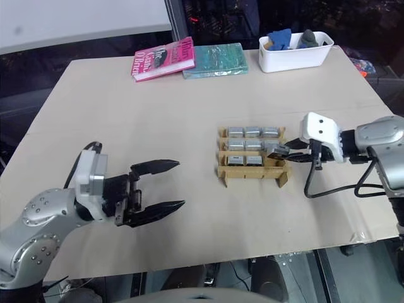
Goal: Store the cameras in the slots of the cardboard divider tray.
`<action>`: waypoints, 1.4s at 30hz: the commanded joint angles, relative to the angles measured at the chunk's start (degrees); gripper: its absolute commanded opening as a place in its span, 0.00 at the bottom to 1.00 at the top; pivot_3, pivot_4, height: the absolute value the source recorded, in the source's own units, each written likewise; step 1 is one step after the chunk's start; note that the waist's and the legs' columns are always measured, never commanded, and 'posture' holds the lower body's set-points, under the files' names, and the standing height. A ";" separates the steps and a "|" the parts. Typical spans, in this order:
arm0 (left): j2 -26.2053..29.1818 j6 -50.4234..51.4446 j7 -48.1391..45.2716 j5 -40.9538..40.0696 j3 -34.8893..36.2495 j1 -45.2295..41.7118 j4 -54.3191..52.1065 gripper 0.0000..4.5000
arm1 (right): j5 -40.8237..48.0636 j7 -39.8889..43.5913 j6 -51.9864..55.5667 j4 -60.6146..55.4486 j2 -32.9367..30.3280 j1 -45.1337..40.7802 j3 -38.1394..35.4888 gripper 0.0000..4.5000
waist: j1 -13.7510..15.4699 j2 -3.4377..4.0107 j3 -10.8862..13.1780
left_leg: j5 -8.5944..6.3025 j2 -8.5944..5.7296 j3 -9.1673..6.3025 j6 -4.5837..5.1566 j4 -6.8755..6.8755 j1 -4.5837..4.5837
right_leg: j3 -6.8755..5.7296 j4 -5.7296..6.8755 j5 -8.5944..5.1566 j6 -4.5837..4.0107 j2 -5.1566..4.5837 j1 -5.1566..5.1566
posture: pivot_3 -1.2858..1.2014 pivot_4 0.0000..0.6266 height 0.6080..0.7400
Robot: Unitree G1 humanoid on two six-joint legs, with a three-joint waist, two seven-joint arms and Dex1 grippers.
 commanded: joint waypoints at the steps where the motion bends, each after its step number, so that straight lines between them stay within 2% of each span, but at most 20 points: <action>1: 0.84 -1.41 -0.21 -0.37 1.45 0.82 -1.97 1.00 | -0.49 -0.17 -2.41 0.96 0.24 -0.74 0.09 0.15 | 0.07 0.00 0.00 | 0.00 0.00 0.00 0.00 0.00 0.00 | 0.00 0.00 0.00 0.00 0.00 0.00 | 0.52 0.24 1.00; 11: 1.11 -1.66 1.06 -0.92 1.69 1.56 -2.72 1.00 | -3.02 1.03 -6.95 4.15 -0.06 0.24 2.85 0.15 | 0.25 0.00 0.00 | 0.00 0.00 0.00 0.00 0.00 -0.01 | -0.01 -0.02 0.00 0.00 0.00 0.00 | 0.52 0.24 1.00; 19: 1.01 -1.65 1.69 -0.75 0.78 0.69 -2.38 1.00 | -4.13 3.31 -8.65 6.06 2.03 -2.02 6.17 0.15 | 0.26 0.00 0.00 | 0.00 0.00 -0.01 0.00 -0.01 0.00 | -0.02 -0.02 0.00 0.00 0.01 0.00 | 0.52 0.24 1.00; 20: 0.98 -1.63 1.78 -0.64 0.65 0.50 -2.29 1.00 | -4.47 3.57 -9.35 6.61 1.93 -2.14 6.41 0.38 | 0.26 0.00 0.00 | 0.00 0.00 -0.01 0.00 -0.01 0.00 | -0.02 -0.02 0.00 0.00 0.01 0.00 | 0.52 0.24 1.00; 21: 0.96 -1.60 1.90 -0.51 0.59 0.37 -2.20 1.00 | -4.93 3.20 -10.45 6.99 1.92 -2.15 6.31 0.45 | 0.26 0.00 0.00 | 0.00 0.00 -0.01 0.00 -0.01 0.00 | -0.02 -0.03 0.00 0.00 0.01 0.00 | 0.52 0.24 1.00; 22: 0.92 -1.56 2.09 -0.43 0.59 0.30 -2.13 1.00 | -5.18 2.32 -11.45 7.20 2.08 -2.10 5.88 0.57 | 0.26 0.00 0.00 | 0.00 0.00 -0.01 0.00 -0.01 -0.01 | -0.03 -0.05 0.00 0.00 0.01 0.00 | 0.52 0.24 1.00; 24: 0.47 -1.38 3.44 -0.29 1.08 0.49 -1.95 1.00 | -3.05 -0.29 -9.63 4.88 2.11 -0.90 2.68 0.79 | 0.29 -0.01 0.00 | -0.01 0.00 -0.01 0.00 -0.01 -0.01 | -0.02 -0.06 0.00 0.00 0.01 0.00 | 0.52 0.24 1.00; 30: -5.80 -1.58 15.40 1.01 5.05 2.67 1.04 1.00 | 10.42 -9.03 2.05 -14.25 2.30 18.26 -21.06 0.79 | 1.12 0.00 0.00 | -0.03 0.00 -0.24 0.01 0.00 -0.23 | -0.22 -0.23 0.00 0.00 0.00 -0.04 | 0.52 0.24 1.00; 31: -6.51 -1.68 16.47 1.02 5.61 3.13 1.41 1.00 | 11.97 -10.24 4.10 -16.38 2.53 20.64 -23.45 0.90 | 1.39 0.00 -0.01 | -0.03 -0.01 -0.25 0.01 0.00 -0.27 | -0.23 -0.24 0.00 0.00 0.00 -0.07 | 0.52 0.24 1.00; 32: -7.19 -2.02 17.64 2.02 6.04 3.78 1.69 1.00 | 13.39 -11.19 5.69 -18.62 3.10 24.06 -26.50 0.97 | 1.43 -0.01 -0.02 | -0.03 -0.01 -0.27 0.01 0.01 -0.29 | -0.24 -0.25 0.00 0.00 0.01 -0.07 | 0.52 0.24 1.00; 36: -8.37 -3.02 18.23 4.85 7.14 10.00 1.95 1.00 | 13.42 -13.72 6.16 -25.92 6.80 40.78 -36.51 0.99 | 1.89 -0.06 -0.07 | -0.05 0.01 -0.29 0.00 0.00 -0.25 | -0.28 -0.26 -0.01 0.00 0.02 -0.02 | 0.52 0.24 1.00; 39: -8.47 -3.94 17.14 6.08 8.31 14.76 1.69 1.00 | 12.79 -15.45 4.75 -27.50 9.38 48.01 -40.66 0.99 | 1.71 -0.03 -0.07 | -0.08 -0.01 -0.17 0.03 0.02 -0.20 | -0.16 -0.24 0.00 0.01 0.00 0.01 | 0.52 0.24 1.00; 42: -8.18 -5.59 15.84 7.81 8.94 17.65 2.52 1.00 | 12.39 -16.64 3.26 -27.14 10.60 51.35 -42.28 0.99 | 1.67 -0.04 -0.07 | -0.32 0.01 -0.10 0.10 0.04 0.01 | -0.09 -0.19 -0.02 0.03 0.00 0.18 | 0.52 0.24 1.00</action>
